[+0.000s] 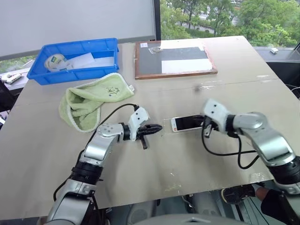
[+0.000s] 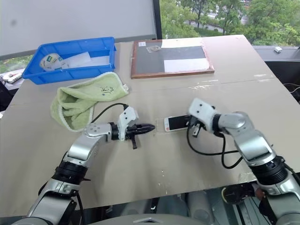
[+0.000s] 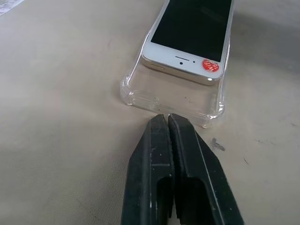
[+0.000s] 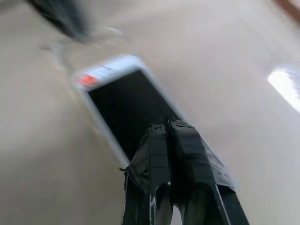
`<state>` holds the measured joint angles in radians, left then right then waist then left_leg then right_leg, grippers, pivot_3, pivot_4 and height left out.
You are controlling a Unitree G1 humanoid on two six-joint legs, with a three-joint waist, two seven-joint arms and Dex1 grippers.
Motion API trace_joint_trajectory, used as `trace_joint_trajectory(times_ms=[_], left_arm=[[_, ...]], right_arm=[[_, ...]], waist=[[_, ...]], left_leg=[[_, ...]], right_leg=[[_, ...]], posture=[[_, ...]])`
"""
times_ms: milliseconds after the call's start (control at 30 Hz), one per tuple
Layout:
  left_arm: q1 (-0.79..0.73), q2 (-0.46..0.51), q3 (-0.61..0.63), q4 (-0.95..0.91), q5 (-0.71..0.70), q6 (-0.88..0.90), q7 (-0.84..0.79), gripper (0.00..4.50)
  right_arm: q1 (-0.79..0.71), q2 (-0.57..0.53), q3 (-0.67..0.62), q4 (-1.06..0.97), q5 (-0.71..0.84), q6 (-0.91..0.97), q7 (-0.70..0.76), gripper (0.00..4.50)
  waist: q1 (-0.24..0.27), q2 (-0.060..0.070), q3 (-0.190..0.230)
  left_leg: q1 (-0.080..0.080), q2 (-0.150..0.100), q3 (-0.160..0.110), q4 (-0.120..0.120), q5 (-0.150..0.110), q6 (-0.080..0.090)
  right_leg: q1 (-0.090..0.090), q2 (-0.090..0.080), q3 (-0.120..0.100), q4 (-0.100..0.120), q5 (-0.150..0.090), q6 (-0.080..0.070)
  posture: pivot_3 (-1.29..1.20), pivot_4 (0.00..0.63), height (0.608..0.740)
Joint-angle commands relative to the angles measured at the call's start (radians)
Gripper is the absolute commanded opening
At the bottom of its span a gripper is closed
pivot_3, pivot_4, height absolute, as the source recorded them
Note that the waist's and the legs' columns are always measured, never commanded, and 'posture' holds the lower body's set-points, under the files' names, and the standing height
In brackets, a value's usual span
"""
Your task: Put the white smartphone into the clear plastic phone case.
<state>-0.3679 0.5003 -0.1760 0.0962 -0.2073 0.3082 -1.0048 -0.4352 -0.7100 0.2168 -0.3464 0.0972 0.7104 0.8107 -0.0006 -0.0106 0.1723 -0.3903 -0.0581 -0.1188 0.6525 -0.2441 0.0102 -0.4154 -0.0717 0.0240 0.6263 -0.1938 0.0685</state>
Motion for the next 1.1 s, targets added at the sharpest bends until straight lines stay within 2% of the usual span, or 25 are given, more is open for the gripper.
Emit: trace_joint_trajectory(times_ms=[33, 200, 433, 1100], left_arm=[[0.018, -0.003, -0.016, -0.012, 0.006, 0.007, 0.002, 0.08], [0.018, 0.003, -0.013, -0.011, 0.006, 0.007, -0.005, 0.08], [0.027, -0.004, -0.017, -0.020, 0.006, 0.008, -0.002, 0.08], [0.052, -0.013, -0.015, -0.070, 0.001, 0.025, 0.016, 0.08]], right_arm=[[0.025, -0.059, -0.060, -0.030, -0.028, 0.015, -0.030, 0.00], [0.031, -0.096, 0.007, 0.030, -0.115, -0.003, -0.065, 0.00], [-0.023, 0.017, 0.132, 0.036, -0.123, -0.025, -0.023, 0.00], [-0.041, 0.133, 0.169, 0.022, -0.094, -0.070, 0.019, 0.00]], waist=[[0.000, 0.000, 0.000], [-0.006, 0.000, 0.000], [-0.010, 0.000, 0.000], [-0.017, 0.000, 0.000]], left_leg=[[0.000, 0.000, 0.000, 0.000, 0.000, 0.000], [0.000, 0.000, 0.001, 0.000, 0.000, 0.000], [0.001, 0.001, 0.001, 0.000, 0.000, 0.000], [0.003, 0.001, 0.001, -0.001, 0.000, 0.000]], right_leg=[[0.000, 0.000, 0.000, 0.000, 0.000, 0.000], [0.000, 0.000, 0.000, 0.000, 0.000, 0.000], [0.000, 0.000, 0.000, 0.000, 0.000, 0.000], [0.001, 0.001, 0.002, 0.000, 0.000, 0.000]], posture=[[0.00, 0.150, 0.740], [0.00, 0.150, 0.740], [0.00, 0.150, 0.740], [0.00, 0.150, 0.740]])
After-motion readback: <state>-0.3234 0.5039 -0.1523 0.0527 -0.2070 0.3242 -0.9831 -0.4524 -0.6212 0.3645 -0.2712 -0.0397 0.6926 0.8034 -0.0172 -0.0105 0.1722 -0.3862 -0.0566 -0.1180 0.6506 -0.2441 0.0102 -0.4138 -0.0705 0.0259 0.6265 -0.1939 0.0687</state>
